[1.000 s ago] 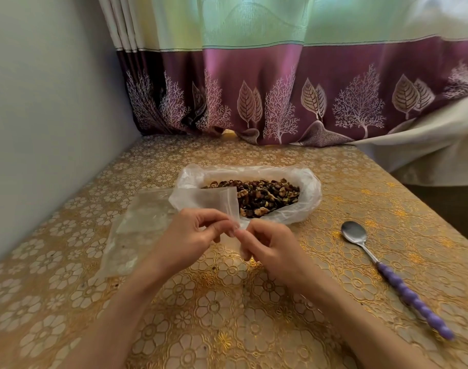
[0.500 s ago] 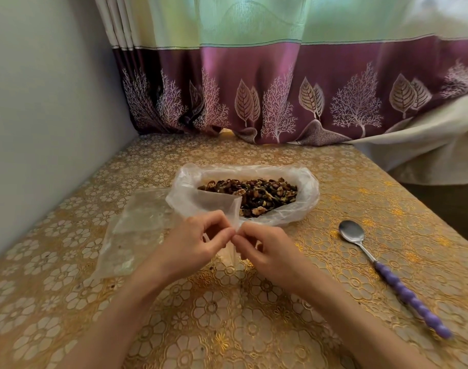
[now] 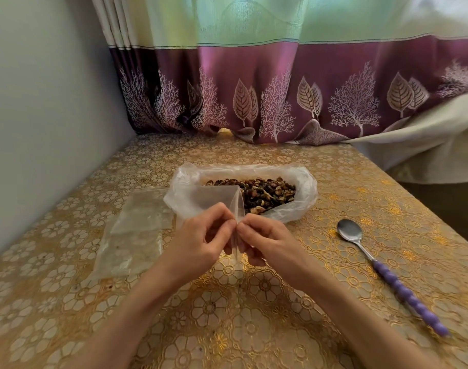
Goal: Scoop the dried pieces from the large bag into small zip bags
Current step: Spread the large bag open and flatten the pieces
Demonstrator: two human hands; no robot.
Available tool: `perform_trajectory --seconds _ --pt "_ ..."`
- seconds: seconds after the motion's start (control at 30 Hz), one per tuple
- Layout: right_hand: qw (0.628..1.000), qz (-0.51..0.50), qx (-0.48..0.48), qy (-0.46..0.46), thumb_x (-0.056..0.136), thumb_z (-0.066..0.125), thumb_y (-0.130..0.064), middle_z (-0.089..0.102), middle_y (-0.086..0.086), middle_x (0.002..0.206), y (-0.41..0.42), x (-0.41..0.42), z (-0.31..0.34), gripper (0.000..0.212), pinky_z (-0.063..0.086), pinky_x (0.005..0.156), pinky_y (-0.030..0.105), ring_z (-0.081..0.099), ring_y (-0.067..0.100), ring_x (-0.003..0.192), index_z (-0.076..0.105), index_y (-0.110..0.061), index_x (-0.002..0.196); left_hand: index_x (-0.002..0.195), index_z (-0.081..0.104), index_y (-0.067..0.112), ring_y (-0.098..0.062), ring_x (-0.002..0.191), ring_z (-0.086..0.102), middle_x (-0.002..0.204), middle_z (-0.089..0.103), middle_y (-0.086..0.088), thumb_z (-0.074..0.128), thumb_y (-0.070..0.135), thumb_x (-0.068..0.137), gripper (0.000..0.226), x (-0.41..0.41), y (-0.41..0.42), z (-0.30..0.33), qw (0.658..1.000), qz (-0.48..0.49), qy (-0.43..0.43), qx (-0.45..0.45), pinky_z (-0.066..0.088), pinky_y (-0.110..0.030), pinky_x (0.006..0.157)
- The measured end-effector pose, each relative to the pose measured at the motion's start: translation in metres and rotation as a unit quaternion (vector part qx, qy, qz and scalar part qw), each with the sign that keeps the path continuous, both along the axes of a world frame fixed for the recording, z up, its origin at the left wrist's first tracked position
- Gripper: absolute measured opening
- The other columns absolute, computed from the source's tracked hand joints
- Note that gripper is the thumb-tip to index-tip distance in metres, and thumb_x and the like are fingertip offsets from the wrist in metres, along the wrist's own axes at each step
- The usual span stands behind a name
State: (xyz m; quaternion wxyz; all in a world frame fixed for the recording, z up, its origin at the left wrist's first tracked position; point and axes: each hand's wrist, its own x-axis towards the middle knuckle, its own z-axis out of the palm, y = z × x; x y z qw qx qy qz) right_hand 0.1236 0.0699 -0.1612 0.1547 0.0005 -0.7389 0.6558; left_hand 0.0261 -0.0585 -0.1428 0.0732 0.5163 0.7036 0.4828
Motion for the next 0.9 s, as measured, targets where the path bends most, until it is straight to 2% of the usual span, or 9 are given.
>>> perform_trajectory --seconds 0.2,0.3,0.43,0.6,0.67,0.77,0.83,0.9 --pt "0.999 -0.018 -0.041 -0.006 0.098 0.045 -0.014 0.054 -0.004 0.066 -0.003 -0.003 -0.005 0.029 0.036 0.045 0.019 0.046 0.007 0.056 0.058 -0.018 0.073 0.079 0.055 0.011 -0.025 0.056 0.058 0.061 0.060 -0.003 0.052 0.011 0.092 0.014 0.002 0.005 -0.002 0.999 0.040 0.024 0.011 0.049 -0.047 0.055" --pt "0.998 -0.029 -0.047 -0.013 0.098 0.045 -0.014 0.056 -0.004 0.067 -0.004 -0.004 -0.006 0.025 0.037 0.044 0.018 0.047 0.006 0.057 0.057 -0.014 0.077 0.077 0.054 0.014 -0.021 0.055 0.058 0.059 0.059 0.000 0.052 0.011 0.092 0.016 0.004 0.008 -0.003 0.998 0.057 0.035 0.011 0.049 -0.044 0.053" --pt "0.997 -0.029 -0.066 -0.022 0.098 0.046 -0.015 0.056 -0.005 0.066 -0.004 -0.004 -0.007 0.024 0.036 0.044 0.018 0.047 0.004 0.056 0.057 -0.013 0.077 0.077 0.054 0.011 -0.019 0.056 0.058 0.061 0.059 -0.002 0.051 0.010 0.093 0.016 0.002 0.008 -0.005 0.999 0.045 -0.022 0.004 0.050 -0.040 0.055" --pt "0.996 -0.047 -0.072 -0.010 0.098 0.046 -0.015 0.053 -0.001 0.067 -0.005 -0.005 -0.008 0.024 0.035 0.042 0.018 0.044 0.005 0.054 0.058 -0.012 0.078 0.077 0.054 0.009 -0.008 0.053 0.055 0.057 0.059 0.003 0.050 0.010 0.093 0.017 0.002 0.011 -0.007 0.997 0.043 -0.067 0.012 0.042 -0.018 0.050" --pt "0.995 -0.063 -0.077 0.004 0.098 0.046 -0.015 0.052 -0.003 0.064 -0.007 -0.006 -0.009 0.023 0.035 0.041 0.019 0.043 0.006 0.053 0.057 -0.009 0.079 0.076 0.054 0.011 -0.006 0.051 0.054 0.056 0.058 0.006 0.050 0.010 0.093 0.018 0.002 0.012 -0.009 0.995 0.052 -0.075 0.029 0.041 -0.016 0.048" --pt "0.995 -0.100 -0.003 0.027 0.098 0.046 -0.015 0.051 -0.010 0.060 -0.009 -0.008 -0.011 0.024 0.034 0.042 0.018 0.041 0.004 0.050 0.056 -0.010 0.078 0.074 0.053 0.018 -0.010 0.053 0.057 0.059 0.060 0.007 0.050 0.014 0.094 0.020 0.006 0.015 -0.012 0.995 0.080 -0.047 0.035 0.048 -0.026 0.049" --pt "0.986 -0.134 0.084 0.043 0.097 0.048 -0.015 0.051 -0.008 0.061 -0.009 -0.009 -0.010 0.024 0.033 0.046 0.017 0.041 0.002 0.051 0.057 -0.009 0.076 0.074 0.052 0.019 -0.007 0.053 0.058 0.061 0.062 0.010 0.049 0.015 0.094 0.021 0.009 0.017 -0.014 0.994 0.097 -0.019 0.035 0.049 -0.025 0.050" --pt "0.985 -0.138 0.096 0.042 0.097 0.049 -0.013 0.051 -0.003 0.062 -0.007 -0.008 -0.010 0.025 0.032 0.045 0.018 0.040 0.004 0.050 0.056 -0.005 0.075 0.075 0.051 0.016 -0.007 0.049 0.054 0.057 0.059 0.009 0.047 0.015 0.095 0.020 0.008 0.018 -0.012 0.996 0.080 -0.028 0.012 0.047 -0.025 0.047"
